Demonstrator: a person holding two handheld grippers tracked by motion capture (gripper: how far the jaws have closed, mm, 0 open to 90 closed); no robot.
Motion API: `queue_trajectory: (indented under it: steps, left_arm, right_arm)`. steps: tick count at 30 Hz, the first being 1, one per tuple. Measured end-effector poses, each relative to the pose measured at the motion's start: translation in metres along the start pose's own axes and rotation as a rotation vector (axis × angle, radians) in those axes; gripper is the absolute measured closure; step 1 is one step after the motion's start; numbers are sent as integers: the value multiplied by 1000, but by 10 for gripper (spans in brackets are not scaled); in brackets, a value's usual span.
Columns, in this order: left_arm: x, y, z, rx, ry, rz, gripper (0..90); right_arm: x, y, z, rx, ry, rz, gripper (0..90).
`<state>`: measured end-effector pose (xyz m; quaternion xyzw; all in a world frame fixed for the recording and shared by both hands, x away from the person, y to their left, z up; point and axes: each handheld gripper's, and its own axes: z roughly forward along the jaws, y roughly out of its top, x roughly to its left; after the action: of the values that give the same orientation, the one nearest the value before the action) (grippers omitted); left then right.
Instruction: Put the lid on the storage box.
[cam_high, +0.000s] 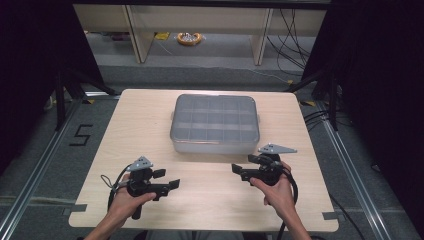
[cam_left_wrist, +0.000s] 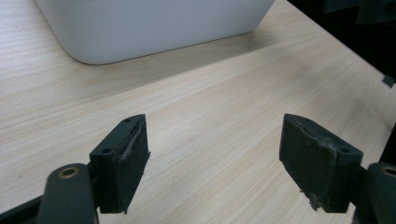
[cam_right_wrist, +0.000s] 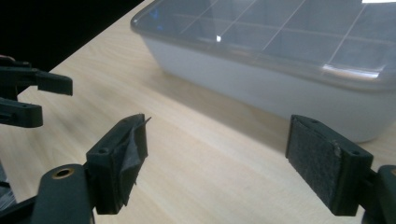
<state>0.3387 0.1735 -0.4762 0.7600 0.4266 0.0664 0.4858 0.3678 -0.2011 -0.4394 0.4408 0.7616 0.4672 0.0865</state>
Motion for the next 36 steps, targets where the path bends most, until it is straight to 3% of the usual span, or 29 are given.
queue_trajectory:
  steps: [1,2,3,4,7,8,10,12,14,15,16,19,22,24,27,29,31,32,34,36]
  left_arm:
    - [-1,-2,-1,5,4,11,225]
    - [-4,-6,-2,10,-2,29,218]
    - [-4,-6,-2,10,-2,29,216]
    - [-5,-8,-2,6,-2,34,215]
    - [-11,-13,-3,2,1,60,214]
    - [-14,-16,-5,13,11,92,213]
    - [-16,-20,-5,13,19,113,213]
    - [-18,-22,-5,17,17,108,213]
    - [-20,-25,-6,28,11,115,213]
    - [-21,-27,-5,27,6,121,213]
    - [-24,-30,-6,31,9,131,214]
    - [-26,-33,-6,34,9,138,214]
    - [-30,-37,-8,56,25,160,213]
    - [-31,-40,-9,84,39,199,215]
    - [-34,-44,-9,104,30,228,213]
    - [-37,-47,-10,122,52,262,213]
    - [-39,-48,-10,118,42,249,213]
    - [-38,-48,-11,140,48,260,213]
    - [-41,-50,-10,121,41,239,212]
    - [-39,-49,-11,165,38,273,212]
  right_arm:
    - [4,-3,0,5,5,29,193]
    - [7,-8,0,15,18,26,192]
    - [5,-9,0,3,15,-11,190]
    - [9,-12,-1,8,19,17,189]
    - [9,-16,-1,9,10,-17,189]
    - [13,-20,-2,14,15,10,188]
    - [13,-23,-2,27,19,0,188]
    - [14,-25,-3,25,12,5,188]
    - [13,-29,-3,37,16,-24,186]
    - [17,-31,-4,34,20,11,185]
    - [15,-35,-4,41,19,-24,183]
    - [17,-41,-3,56,16,-31,167]
    - [19,-46,-4,77,19,-35,167]
    - [22,-51,-4,87,34,-39,165]
    - [26,-57,-5,109,28,-26,162]
    - [24,-61,-5,122,34,-58,162]
    - [24,-64,-5,120,23,-68,163]
    - [28,-66,-6,149,15,-34,163]
    - [27,-72,-7,149,31,-63,164]
    - [28,-76,-8,159,23,-73,164]
